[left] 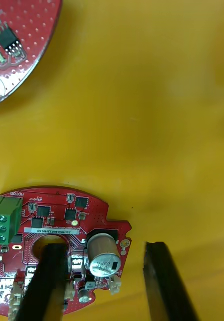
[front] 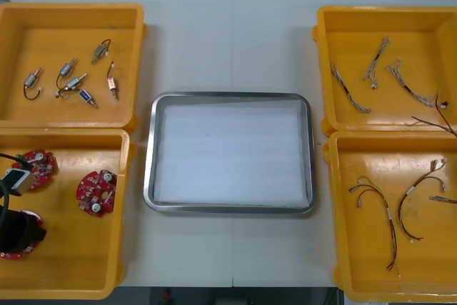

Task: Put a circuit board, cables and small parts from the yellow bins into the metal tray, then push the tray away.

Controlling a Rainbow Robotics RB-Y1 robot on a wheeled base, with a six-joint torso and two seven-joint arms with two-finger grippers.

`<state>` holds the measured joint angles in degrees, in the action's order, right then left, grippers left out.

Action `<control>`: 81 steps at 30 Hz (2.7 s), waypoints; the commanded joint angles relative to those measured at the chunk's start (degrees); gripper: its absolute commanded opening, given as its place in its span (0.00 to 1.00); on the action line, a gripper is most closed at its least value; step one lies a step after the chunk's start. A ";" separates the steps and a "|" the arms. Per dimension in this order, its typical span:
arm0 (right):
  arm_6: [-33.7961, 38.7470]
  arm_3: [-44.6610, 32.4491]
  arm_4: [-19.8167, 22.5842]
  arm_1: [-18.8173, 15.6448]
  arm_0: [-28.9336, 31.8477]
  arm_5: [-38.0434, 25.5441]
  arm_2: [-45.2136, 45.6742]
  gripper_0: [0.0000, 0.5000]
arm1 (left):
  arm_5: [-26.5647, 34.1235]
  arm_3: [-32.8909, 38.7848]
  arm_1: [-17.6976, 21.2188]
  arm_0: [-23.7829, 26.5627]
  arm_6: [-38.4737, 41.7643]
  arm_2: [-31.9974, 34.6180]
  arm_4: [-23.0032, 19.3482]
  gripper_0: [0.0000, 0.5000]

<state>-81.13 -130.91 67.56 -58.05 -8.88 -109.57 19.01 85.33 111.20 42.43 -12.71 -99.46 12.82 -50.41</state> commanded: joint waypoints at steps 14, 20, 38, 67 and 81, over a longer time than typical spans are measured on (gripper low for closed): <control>-4.65 -2.94 -0.24 -0.39 -11.07 -0.43 -13.65 0.00 | -2.36 0.24 1.96 -2.49 -7.07 -0.60 1.36 0.00; -4.57 -3.03 0.02 -0.31 -11.25 -0.43 -14.97 0.00 | -3.76 2.27 2.84 -2.58 -6.98 0.19 0.40 0.00; -4.30 -2.94 0.11 -0.31 -11.25 -0.43 -15.14 0.00 | 6.61 19.49 7.94 -2.05 5.85 6.96 -2.33 0.00; -4.30 -2.94 0.11 -0.31 -11.25 -0.43 -15.14 0.00 | 18.47 29.51 6.18 25.10 47.07 -12.55 -4.17 0.00; -4.30 -2.94 0.11 -0.31 -11.25 -0.43 -15.14 0.00 | 24.27 29.34 -2.96 36.44 65.18 -26.61 5.32 0.00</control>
<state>-85.30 -132.47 67.30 -58.05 -18.78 -109.78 4.30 108.82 138.70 42.17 20.93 -34.15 -10.18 -48.24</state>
